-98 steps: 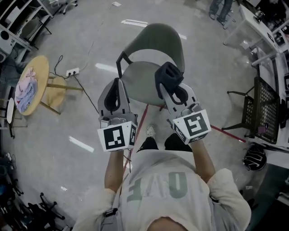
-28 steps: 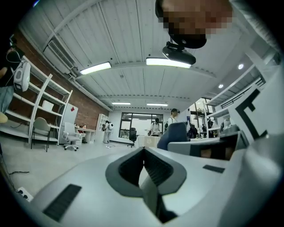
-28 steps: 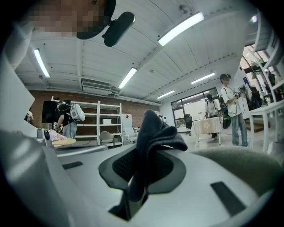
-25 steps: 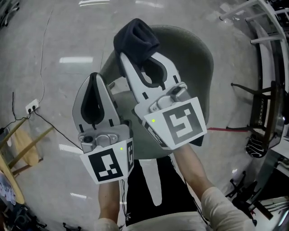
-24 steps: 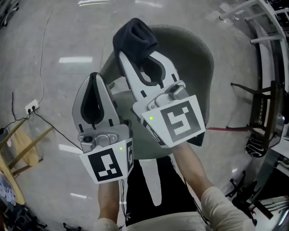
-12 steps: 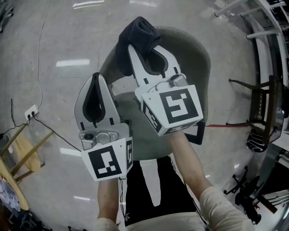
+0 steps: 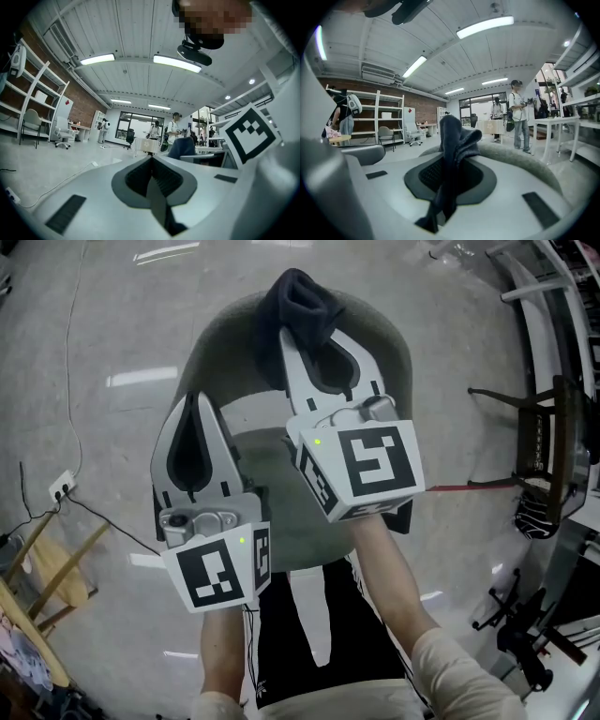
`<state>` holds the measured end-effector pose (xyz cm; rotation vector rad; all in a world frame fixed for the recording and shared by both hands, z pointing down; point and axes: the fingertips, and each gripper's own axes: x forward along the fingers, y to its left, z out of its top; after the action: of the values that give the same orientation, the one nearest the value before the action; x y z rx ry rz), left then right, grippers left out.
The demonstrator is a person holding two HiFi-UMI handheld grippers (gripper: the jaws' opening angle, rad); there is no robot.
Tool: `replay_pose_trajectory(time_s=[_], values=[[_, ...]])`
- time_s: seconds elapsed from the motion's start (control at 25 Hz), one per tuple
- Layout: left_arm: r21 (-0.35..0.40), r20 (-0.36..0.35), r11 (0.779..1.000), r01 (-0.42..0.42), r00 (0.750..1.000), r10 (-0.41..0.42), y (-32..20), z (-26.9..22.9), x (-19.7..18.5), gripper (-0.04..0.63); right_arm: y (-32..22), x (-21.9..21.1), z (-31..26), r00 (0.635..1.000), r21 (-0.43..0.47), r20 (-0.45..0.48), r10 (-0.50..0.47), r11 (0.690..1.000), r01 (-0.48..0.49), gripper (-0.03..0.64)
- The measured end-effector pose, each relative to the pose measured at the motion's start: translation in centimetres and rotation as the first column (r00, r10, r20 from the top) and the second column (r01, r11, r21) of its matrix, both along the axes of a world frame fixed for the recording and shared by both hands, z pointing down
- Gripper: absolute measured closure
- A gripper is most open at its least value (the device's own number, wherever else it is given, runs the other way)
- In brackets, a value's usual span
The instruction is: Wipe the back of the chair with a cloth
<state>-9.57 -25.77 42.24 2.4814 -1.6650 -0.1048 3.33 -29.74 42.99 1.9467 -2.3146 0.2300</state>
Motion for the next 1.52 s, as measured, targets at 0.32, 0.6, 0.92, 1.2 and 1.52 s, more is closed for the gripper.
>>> replay_pose_trajectory(time_s=[0.32, 0.6, 0.92, 1.2, 1.52], values=[[0.013, 0.014, 0.998, -0.067, 0.998, 0.066, 0.5, -0.6, 4.0, 0.58, 3.0, 7.0, -0.1, 0.986, -0.021, -0.071, 0.152, 0.988, -0.154, 0.56], [0.028, 0.009, 0.993, -0.116, 0.993, 0.115, 1.1, -1.4, 7.0, 0.58, 5.6, 10.6, -0.2, 0.97, -0.026, -0.117, 0.215, 0.975, -0.219, 0.56], [0.036, 0.018, 0.988, -0.149, 0.989, 0.148, 2.2, -1.6, 9.1, 0.58, 7.1, 12.7, 0.0, 0.962, -0.033, -0.118, 0.246, 0.967, -0.251, 0.56], [0.004, 0.027, 0.994, -0.109, 0.994, 0.109, 2.8, -0.6, 7.9, 0.58, 7.9, 13.0, -0.4, 0.964, -0.022, -0.114, 0.239, 0.97, -0.243, 0.56], [0.01, 0.03, 0.999, -0.032, 0.999, 0.032, 3.0, -1.0, 4.7, 0.58, 7.3, 5.9, -2.6, 0.995, 0.038, -0.083, 0.061, 0.998, -0.059, 0.56]])
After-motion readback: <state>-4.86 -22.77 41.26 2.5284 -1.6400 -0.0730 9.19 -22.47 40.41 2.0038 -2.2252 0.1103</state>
